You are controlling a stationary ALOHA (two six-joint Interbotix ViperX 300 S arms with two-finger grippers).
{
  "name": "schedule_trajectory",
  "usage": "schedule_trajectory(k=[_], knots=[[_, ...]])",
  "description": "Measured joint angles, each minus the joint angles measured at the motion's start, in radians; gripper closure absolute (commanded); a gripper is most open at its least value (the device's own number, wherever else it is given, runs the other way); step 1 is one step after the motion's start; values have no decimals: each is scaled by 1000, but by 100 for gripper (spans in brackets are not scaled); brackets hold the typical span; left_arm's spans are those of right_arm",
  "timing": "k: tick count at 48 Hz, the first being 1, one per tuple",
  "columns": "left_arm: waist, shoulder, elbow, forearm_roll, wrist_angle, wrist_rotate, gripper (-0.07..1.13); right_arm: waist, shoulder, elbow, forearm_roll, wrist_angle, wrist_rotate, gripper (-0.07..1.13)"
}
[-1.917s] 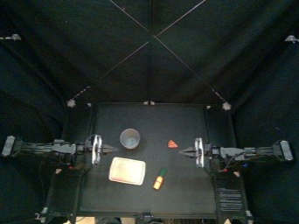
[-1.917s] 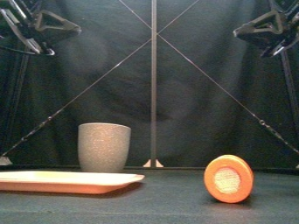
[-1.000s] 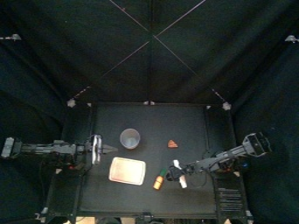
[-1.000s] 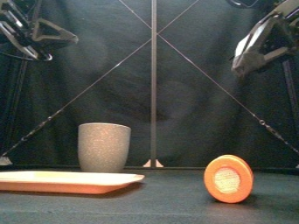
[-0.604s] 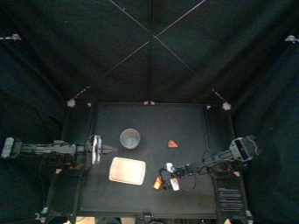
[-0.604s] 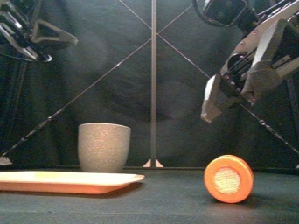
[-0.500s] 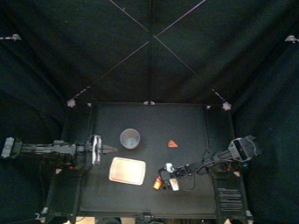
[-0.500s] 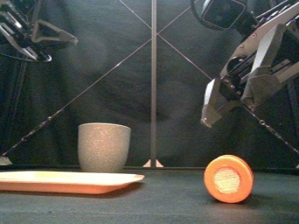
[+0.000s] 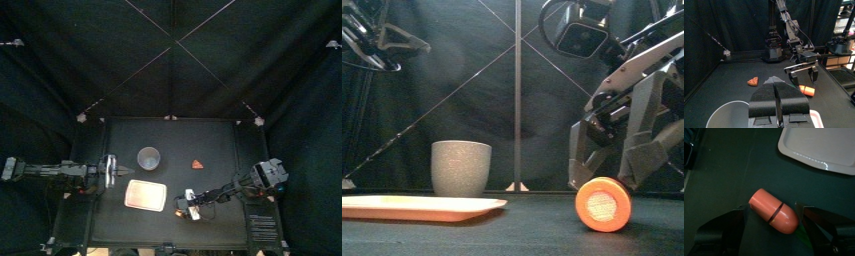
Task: Pick the carrot then place it in the grey bowl
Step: Pick the carrot
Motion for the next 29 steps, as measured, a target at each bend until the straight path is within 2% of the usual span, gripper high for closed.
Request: schedule_trajectory(k=[19, 25, 29], knots=[[0, 0, 0, 2, 3, 0, 109, 8, 51, 0, 9, 2, 15, 7], [0, 0, 0, 2, 3, 2, 109, 8, 52, -3, 8, 2, 15, 21], [0, 0, 0, 2, 3, 0, 109, 8, 52, -6, 6, 2, 15, 40]])
